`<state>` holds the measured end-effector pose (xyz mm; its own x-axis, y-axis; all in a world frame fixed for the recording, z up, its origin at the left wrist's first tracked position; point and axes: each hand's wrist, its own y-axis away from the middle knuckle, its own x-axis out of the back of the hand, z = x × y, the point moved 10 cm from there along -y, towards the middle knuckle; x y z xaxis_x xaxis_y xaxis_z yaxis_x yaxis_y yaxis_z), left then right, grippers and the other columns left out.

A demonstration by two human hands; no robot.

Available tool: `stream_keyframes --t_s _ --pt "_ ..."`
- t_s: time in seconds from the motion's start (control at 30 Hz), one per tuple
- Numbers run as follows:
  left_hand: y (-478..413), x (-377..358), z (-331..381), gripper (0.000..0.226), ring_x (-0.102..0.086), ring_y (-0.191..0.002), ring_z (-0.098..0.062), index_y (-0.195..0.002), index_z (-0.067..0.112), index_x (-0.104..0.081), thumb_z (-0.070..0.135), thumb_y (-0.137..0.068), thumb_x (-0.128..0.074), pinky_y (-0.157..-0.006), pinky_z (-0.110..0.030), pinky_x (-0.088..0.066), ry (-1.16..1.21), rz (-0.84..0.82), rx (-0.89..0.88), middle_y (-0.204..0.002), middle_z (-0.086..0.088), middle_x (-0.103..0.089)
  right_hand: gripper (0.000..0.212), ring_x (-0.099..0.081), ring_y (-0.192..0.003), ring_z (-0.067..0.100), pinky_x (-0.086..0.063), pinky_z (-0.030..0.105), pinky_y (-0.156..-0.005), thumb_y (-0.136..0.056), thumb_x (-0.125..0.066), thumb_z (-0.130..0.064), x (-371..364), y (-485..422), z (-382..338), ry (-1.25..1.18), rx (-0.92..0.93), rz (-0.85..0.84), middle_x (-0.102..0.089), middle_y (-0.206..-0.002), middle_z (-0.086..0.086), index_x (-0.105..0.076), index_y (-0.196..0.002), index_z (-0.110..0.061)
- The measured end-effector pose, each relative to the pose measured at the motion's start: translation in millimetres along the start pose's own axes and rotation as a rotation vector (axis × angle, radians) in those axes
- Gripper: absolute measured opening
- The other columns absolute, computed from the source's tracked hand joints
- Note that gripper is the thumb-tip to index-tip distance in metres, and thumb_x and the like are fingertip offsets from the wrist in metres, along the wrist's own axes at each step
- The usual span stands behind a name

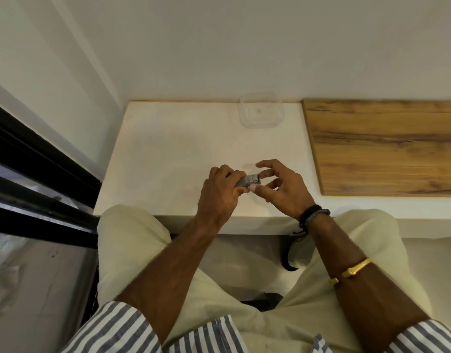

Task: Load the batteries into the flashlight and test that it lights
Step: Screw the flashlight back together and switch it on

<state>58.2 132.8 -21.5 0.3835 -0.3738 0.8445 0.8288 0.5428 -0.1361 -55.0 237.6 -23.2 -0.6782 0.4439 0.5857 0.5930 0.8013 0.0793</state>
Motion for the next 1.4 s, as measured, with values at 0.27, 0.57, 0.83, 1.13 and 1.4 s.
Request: stream_keyframes --t_s 0.27,0.57,0.83,1.13,1.4 --pt "0.5 -2.5 2.4 0.035 -0.052 -0.105 -0.026 -0.121 0.014 -0.066 0.032 -0.092 -0.069 -0.082 -0.038 -0.053 0.001 -0.014 -0.014 -0.112 -0.008 -0.063 0.026 -0.068 -0.056 0.010 -0.058 0.049 -0.092 -0.095 -0.066 -0.042 0.4 2.1 0.7 0.046 -0.042 0.019 -0.073 -0.068 -0.003 -0.071 -0.097 -0.017" --pt "1.8 -1.2 1.6 0.034 -0.051 -0.104 -0.026 -0.122 0.013 -0.066 0.031 -0.093 -0.067 -0.080 -0.041 -0.052 0.001 -0.017 -0.018 -0.110 -0.009 -0.062 0.042 -0.073 -0.064 0.008 -0.062 0.043 -0.082 -0.089 -0.061 -0.064 -9.0 3.0 10.0 -0.032 -0.105 -0.041 -0.075 -0.092 -0.002 -0.063 -0.113 -0.030" --pt "1.1 -4.0 0.2 0.035 -0.051 -0.107 -0.026 -0.123 0.013 -0.065 0.031 -0.094 -0.067 -0.084 -0.040 -0.052 0.000 -0.040 -0.001 -0.115 -0.010 -0.062 0.023 -0.072 -0.058 0.009 -0.060 0.048 -0.086 -0.093 -0.069 -0.041 -8.0 0.9 4.3 0.012 -0.032 -0.017 -0.075 -0.075 -0.007 -0.071 -0.105 -0.022" --pt "1.6 -4.6 7.3 0.037 -0.052 -0.104 -0.027 -0.123 0.012 -0.066 0.033 -0.093 -0.068 -0.081 -0.039 -0.051 -0.003 -0.039 -0.039 -0.112 -0.010 -0.063 0.060 -0.065 -0.046 0.009 -0.044 0.034 -0.107 -0.100 -0.038 -0.064 -7.3 1.1 17.9 0.035 -0.164 0.032 -0.067 -0.050 -0.001 -0.067 -0.070 -0.020" --pt "1.8 -5.6 -4.8 0.039 -0.051 -0.108 -0.027 -0.125 0.012 -0.065 0.033 -0.093 -0.067 -0.084 -0.037 -0.051 0.027 -0.054 0.033 -0.116 -0.010 -0.062 0.032 -0.070 -0.078 0.011 -0.049 0.062 -0.097 -0.087 -0.078 -0.026 -1.6 5.4 -8.8 0.035 0.018 -0.010 -0.072 -0.104 -0.013 -0.068 -0.117 -0.031"
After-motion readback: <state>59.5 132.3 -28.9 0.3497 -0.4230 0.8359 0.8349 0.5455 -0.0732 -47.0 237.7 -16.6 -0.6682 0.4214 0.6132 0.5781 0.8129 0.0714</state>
